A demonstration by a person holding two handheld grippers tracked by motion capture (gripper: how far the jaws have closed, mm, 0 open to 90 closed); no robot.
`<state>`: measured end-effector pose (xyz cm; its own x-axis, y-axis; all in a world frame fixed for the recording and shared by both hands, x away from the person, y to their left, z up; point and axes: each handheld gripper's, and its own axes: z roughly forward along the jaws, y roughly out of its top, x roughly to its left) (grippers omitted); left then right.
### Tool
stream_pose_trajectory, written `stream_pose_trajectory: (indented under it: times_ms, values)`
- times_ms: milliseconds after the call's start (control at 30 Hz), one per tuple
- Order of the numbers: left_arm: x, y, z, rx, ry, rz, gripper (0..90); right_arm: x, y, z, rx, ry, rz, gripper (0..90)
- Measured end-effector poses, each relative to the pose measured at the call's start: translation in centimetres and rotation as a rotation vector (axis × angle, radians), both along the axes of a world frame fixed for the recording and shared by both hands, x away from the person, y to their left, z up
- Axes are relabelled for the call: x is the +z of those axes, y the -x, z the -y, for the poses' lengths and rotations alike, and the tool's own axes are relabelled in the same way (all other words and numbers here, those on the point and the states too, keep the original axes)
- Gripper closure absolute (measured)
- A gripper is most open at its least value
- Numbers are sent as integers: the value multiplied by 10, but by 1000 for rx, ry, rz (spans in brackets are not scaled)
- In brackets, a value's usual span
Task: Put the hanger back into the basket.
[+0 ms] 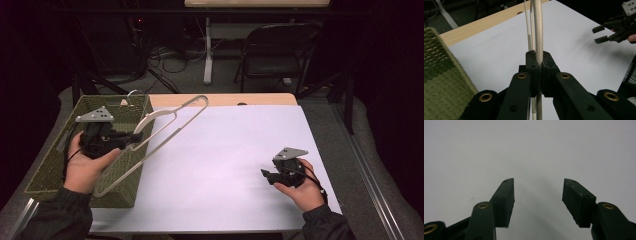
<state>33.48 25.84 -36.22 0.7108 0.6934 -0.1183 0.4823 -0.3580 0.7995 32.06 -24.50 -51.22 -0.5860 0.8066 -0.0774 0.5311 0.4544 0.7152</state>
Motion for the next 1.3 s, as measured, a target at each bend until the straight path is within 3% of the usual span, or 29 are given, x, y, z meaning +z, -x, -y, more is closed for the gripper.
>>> stream_pose_trajectory:
  times_ms: [200, 333, 367, 400, 567, 733, 1033, 1300]
  values:
    - [8, -7, -23, 33, -34, 12, 867, -11, 6, 15, -51, -16, 11, 425]
    - [12, -10, -42, 59, -30, 18, 867, -11, 7, 22, -69, -37, 37, 424]
    - [13, -11, -47, 66, -37, 22, 867, -9, 7, 23, -76, -27, 17, 424]
    - [13, -11, -52, 73, -46, 23, 868, -11, 7, 22, -84, -46, 31, 424]
    - [16, -13, -81, 115, -80, 26, 867, -14, 9, 23, -92, -38, 35, 424]
    - [15, -17, -114, 132, -70, 21, 867, -16, 8, 21, -87, -46, 54, 425]
    - [-3, -24, -159, 166, -93, 21, 867, -21, 8, 16, -85, -27, 34, 425]
    - [-20, -34, -166, 189, -103, 22, 867, -23, 8, 16, -84, -30, 35, 425]
